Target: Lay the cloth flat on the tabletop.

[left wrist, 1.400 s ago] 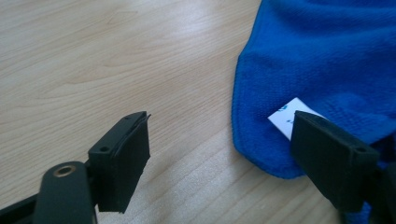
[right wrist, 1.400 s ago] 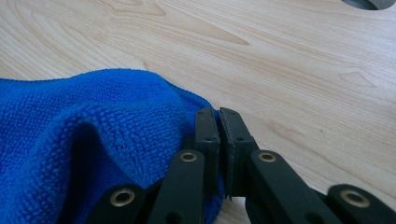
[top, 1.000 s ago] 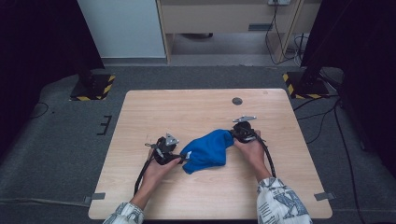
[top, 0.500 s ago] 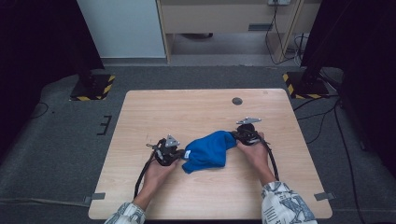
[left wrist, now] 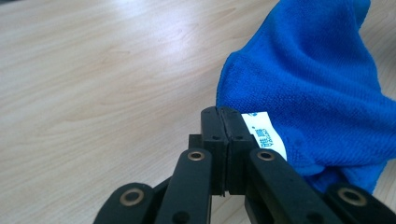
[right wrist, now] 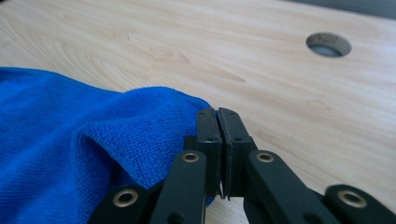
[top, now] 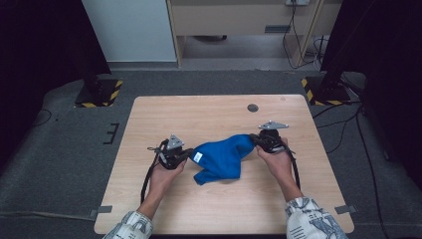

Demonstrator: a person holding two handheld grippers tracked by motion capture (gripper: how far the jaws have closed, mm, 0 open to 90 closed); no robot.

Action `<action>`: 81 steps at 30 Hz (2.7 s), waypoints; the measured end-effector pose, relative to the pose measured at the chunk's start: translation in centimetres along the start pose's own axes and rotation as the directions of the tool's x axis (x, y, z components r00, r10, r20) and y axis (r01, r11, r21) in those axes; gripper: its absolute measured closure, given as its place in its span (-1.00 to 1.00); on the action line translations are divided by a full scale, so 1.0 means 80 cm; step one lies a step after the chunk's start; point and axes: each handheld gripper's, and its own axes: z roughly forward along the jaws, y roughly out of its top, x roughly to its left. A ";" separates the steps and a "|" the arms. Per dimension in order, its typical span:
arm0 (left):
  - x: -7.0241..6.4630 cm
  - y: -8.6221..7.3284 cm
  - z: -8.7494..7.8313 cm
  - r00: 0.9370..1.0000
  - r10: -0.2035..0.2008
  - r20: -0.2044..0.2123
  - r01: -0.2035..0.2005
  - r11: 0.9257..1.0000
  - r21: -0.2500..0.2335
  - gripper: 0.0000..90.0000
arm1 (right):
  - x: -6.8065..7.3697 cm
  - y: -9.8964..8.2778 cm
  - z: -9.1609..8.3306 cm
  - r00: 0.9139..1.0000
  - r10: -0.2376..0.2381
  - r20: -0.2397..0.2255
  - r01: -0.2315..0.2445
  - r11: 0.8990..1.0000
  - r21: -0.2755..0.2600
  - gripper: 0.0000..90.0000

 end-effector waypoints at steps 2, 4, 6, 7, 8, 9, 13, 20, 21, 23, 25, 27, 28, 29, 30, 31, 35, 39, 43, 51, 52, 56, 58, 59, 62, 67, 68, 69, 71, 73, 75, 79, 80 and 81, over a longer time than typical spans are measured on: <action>0.001 0.006 -0.004 1.000 0.006 -0.004 -0.006 1.000 -0.008 0.99 | -0.001 0.005 -0.006 1.000 -0.006 -0.002 0.006 1.000 -0.021 0.96; 0.003 0.014 -0.010 1.000 -0.001 -0.004 0.001 1.000 -0.022 0.99 | -0.001 0.009 -0.011 1.000 -0.002 -0.003 0.001 0.999 -0.035 0.96; 0.004 0.020 -0.014 1.000 -0.002 -0.001 0.002 0.999 -0.036 0.99 | -0.002 0.013 -0.016 1.000 -0.004 -0.002 0.004 0.999 -0.050 0.96; 0.005 0.024 -0.016 1.000 0.003 0.000 -0.003 0.999 -0.038 0.99 | -0.002 0.015 -0.018 1.000 -0.007 -0.002 0.007 0.998 -0.056 0.96; 0.005 0.027 -0.018 1.000 0.006 0.000 -0.006 0.999 -0.041 0.99 | -0.002 0.019 -0.023 1.000 -0.006 -0.005 0.006 0.997 -0.071 0.96; 0.006 0.031 -0.020 1.000 0.009 0.002 -0.009 0.999 -0.044 0.99 | -0.002 0.019 -0.023 1.000 -0.006 -0.005 0.006 0.997 -0.071 0.96; 0.006 0.047 -0.030 1.000 0.021 0.002 -0.021 0.998 -0.061 0.99 | -0.001 0.029 -0.035 1.000 -0.005 -0.002 0.005 0.995 -0.099 0.96; 0.008 0.070 -0.047 0.999 0.035 0.004 -0.035 0.995 -0.091 0.99 | 0.002 0.047 -0.056 1.000 -0.020 0.007 0.021 0.990 -0.139 0.96; 0.011 0.074 -0.050 0.999 0.037 -0.001 -0.036 0.995 -0.095 0.99 | 0.002 0.050 -0.061 1.000 -0.021 0.009 0.022 0.989 -0.146 0.96; 0.012 0.076 -0.052 0.999 0.035 -0.001 -0.035 0.995 -0.098 0.98 | 0.001 0.052 -0.062 1.000 -0.020 0.009 0.021 0.988 -0.150 0.96; 0.015 0.079 -0.054 0.999 0.034 -0.003 -0.034 0.994 -0.105 0.99 | 0.001 0.054 -0.065 1.000 -0.021 0.013 0.023 0.988 -0.153 0.96; 0.017 0.082 -0.057 0.999 0.031 -0.005 -0.032 0.993 -0.113 0.99 | -0.001 0.056 -0.066 1.000 -0.021 0.014 0.023 0.988 -0.156 0.96; 0.018 0.084 -0.059 1.000 0.027 -0.005 -0.027 0.993 -0.118 0.99 | -0.001 0.057 -0.067 1.000 -0.022 0.016 0.024 0.987 -0.157 0.96; 0.020 0.086 -0.060 1.000 0.024 -0.002 -0.024 0.992 -0.120 0.99 | -0.002 0.058 -0.067 1.000 -0.021 0.017 0.023 0.987 -0.158 0.96; 0.020 0.087 -0.061 1.000 0.022 -0.002 -0.022 0.992 -0.123 0.98 | -0.002 0.060 -0.068 1.000 -0.021 0.017 0.023 0.987 -0.161 0.96; 0.020 0.089 -0.062 1.000 0.025 -0.003 -0.025 0.992 -0.123 0.99 | -0.001 0.063 -0.070 1.000 -0.017 0.015 0.019 0.986 -0.167 0.96; 0.021 0.093 -0.065 1.000 0.029 -0.005 -0.030 0.991 -0.129 0.99 | 0.000 0.066 -0.072 1.000 -0.023 0.012 0.024 0.985 -0.172 0.96; 0.022 0.095 -0.068 1.000 0.020 -0.015 -0.022 0.992 -0.128 0.98 | 0.002 0.069 -0.077 1.000 -0.016 0.007 0.017 0.981 -0.191 0.97; 0.022 0.096 -0.072 1.000 0.018 -0.009 -0.019 0.990 -0.142 0.98 | 0.002 0.071 -0.083 1.000 -0.019 0.006 0.020 0.979 -0.202 0.96; 0.023 0.102 -0.080 1.000 0.017 -0.010 -0.019 0.986 -0.164 0.98 | 0.004 0.077 -0.089 1.000 -0.027 0.010 0.029 0.977 -0.212 0.96; 0.023 0.104 -0.082 1.000 0.019 -0.010 -0.020 0.986 -0.167 0.98 | 0.004 0.078 -0.092 1.000 -0.027 0.010 0.029 0.976 -0.217 0.96; 0.023 0.106 -0.085 1.000 0.021 -0.013 -0.023 0.985 -0.171 0.99 | 0.005 0.080 -0.095 1.000 -0.027 0.007 0.028 0.974 -0.226 0.96; 0.023 0.108 -0.088 1.000 0.022 -0.012 -0.024 0.984 -0.178 0.99 | 0.006 0.082 -0.097 1.000 -0.031 0.006 0.031 0.973 -0.228 0.96; 0.023 0.109 -0.090 1.000 0.021 -0.012 -0.023 0.983 -0.180 0.99 | 0.007 0.083 -0.098 0.999 -0.031 0.005 0.032 0.973 -0.229 0.96; 0.018 0.112 -0.099 1.000 0.024 -0.011 -0.026 0.983 -0.183 0.99 | 0.010 0.085 -0.104 0.999 -0.034 0.003 0.033 0.971 -0.238 0.96; 0.011 0.118 -0.110 0.999 0.040 -0.011 -0.041 0.981 -0.192 0.99 | 0.013 0.088 -0.111 0.999 -0.037 0.000 0.035 0.967 -0.251 0.96; 0.010 0.119 -0.112 0.999 0.039 -0.010 -0.040 0.979 -0.198 0.99 | 0.015 0.089 -0.114 0.999 -0.037 -0.001 0.035 0.966 -0.255 0.96; 0.010 0.120 -0.114 0.999 0.038 -0.010 -0.039 0.978 -0.205 0.99 | 0.018 0.092 -0.119 0.999 -0.046 -0.004 0.043 0.963 -0.266 0.96; 0.009 0.122 -0.118 0.999 0.042 -0.010 -0.043 0.976 -0.213 0.99 | 0.019 0.093 -0.121 0.999 -0.049 -0.004 0.047 0.963 -0.267 0.96; 0.009 0.123 -0.119 0.999 0.043 -0.012 -0.045 0.976 -0.215 0.98 | 0.021 0.096 -0.124 0.998 -0.055 -0.004 0.052 0.960 -0.274 0.96; 0.009 0.124 -0.120 0.999 0.043 -0.011 -0.044 0.975 -0.217 0.98 | 0.022 0.096 -0.125 0.998 -0.058 -0.004 0.054 0.960 -0.273 0.96; 0.010 0.124 -0.120 0.999 0.042 -0.013 -0.044 0.974 -0.221 0.98 | 0.022 0.098 -0.126 0.998 -0.055 -0.004 0.051 0.959 -0.277 0.96; 0.010 0.124 -0.121 0.999 0.042 -0.011 -0.043 0.974 -0.222 0.99 | 0.022 0.098 -0.127 0.998 -0.056 -0.005 0.053 0.959 -0.280 0.96; 0.010 0.124 -0.123 0.999 0.043 -0.011 -0.045 0.974 -0.224 0.98 | 0.022 0.098 -0.129 0.999 -0.054 -0.005 0.051 0.958 -0.282 0.96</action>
